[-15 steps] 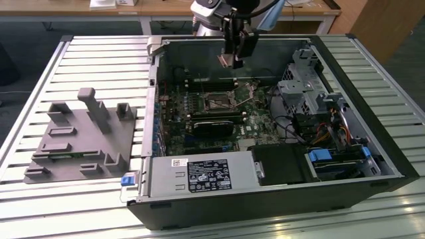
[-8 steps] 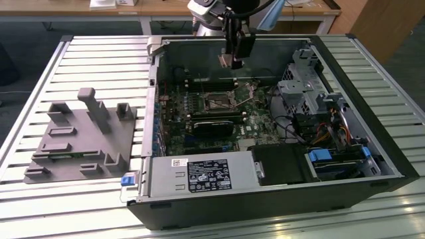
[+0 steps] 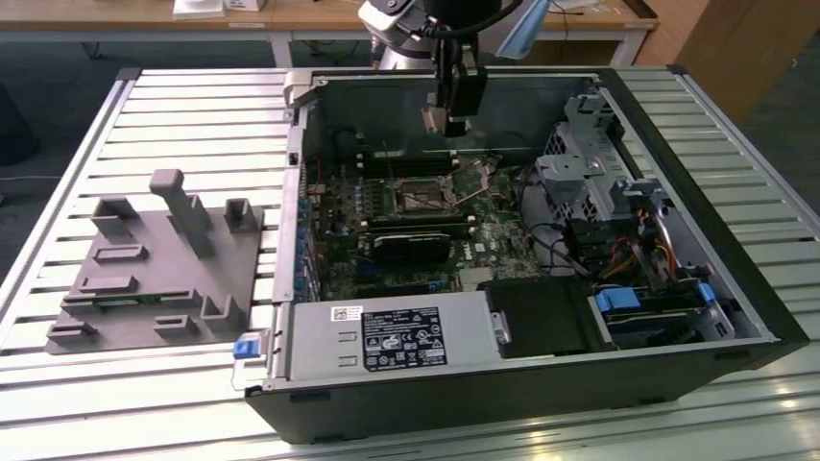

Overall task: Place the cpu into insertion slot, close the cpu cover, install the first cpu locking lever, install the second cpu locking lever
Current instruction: 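Place the cpu into insertion slot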

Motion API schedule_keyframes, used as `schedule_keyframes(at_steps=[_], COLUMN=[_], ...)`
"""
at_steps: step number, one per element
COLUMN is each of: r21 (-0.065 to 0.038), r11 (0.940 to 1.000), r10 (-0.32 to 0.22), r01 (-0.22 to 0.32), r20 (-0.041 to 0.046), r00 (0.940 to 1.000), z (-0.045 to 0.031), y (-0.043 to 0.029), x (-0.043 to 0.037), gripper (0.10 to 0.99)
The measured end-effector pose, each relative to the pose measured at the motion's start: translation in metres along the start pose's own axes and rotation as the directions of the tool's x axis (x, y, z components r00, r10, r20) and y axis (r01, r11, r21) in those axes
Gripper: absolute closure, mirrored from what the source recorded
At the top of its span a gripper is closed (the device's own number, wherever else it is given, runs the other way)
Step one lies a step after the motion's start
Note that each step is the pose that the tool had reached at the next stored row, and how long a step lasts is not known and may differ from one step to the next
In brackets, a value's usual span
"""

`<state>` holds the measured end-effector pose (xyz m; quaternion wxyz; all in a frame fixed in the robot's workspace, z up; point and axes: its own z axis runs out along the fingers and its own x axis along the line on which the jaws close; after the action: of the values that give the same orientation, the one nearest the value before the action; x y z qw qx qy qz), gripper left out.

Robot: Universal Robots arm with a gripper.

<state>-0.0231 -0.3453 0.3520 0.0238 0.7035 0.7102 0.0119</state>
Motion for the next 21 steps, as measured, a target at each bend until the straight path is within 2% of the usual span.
schedule_keyframes(at_steps=[6, 8, 10, 12, 21], r21=[-0.005, -0.014, -0.030, -0.038, -0.038], r11=[1.0000, 0.9999, 0.9995, 0.9993, 0.9992], r10=[-0.006, -0.009, -0.009, -0.009, -0.009], r01=[0.006, 0.009, 0.009, 0.009, 0.009], r20=[0.0004, 0.0006, 0.0008, 0.0008, 0.0016], r00=[1.0000, 1.0000, 1.0000, 1.0000, 1.0000], z=[0.0095, 0.0112, 0.0125, 0.0152, 0.0267], y=[-0.0005, -0.0006, -0.0007, -0.0011, -0.0018], x=[0.0004, 0.0004, 0.0005, 0.0005, 0.0008], gripper=[0.553, 0.553, 0.553, 0.553, 0.553])
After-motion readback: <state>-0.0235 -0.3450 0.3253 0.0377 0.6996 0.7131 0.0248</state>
